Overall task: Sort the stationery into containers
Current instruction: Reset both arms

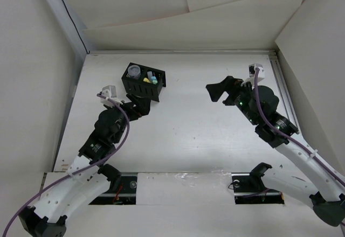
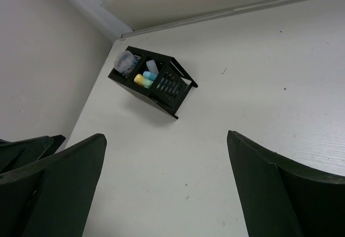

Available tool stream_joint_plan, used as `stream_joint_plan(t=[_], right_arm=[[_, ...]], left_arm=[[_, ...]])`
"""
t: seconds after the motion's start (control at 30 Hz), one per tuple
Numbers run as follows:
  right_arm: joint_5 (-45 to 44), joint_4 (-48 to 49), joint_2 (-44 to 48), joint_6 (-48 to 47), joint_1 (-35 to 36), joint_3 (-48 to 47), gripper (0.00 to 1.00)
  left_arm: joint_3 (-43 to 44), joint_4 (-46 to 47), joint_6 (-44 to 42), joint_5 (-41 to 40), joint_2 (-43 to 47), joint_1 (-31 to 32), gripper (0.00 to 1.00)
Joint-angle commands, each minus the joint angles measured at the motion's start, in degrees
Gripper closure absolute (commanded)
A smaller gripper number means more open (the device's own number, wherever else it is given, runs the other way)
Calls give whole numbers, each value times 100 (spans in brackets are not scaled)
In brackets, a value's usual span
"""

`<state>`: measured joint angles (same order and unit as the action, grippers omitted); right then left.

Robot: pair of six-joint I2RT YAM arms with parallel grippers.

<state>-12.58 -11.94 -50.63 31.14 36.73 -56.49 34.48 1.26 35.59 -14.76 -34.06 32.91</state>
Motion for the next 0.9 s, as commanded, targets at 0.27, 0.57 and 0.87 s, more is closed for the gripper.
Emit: stream_joint_plan(t=[0.27,0.57,0.87], right_arm=[[45,439,-26,-81,18,103,0],[150,439,27,-195,18,103,0],[203,491,27,-248,18,103,0]], left_arm=[[-143,367,-149,210,207,-12,0],[-143,428,-62,264,260,-12,0],[-21,376,-211,361,322,-12,0]])
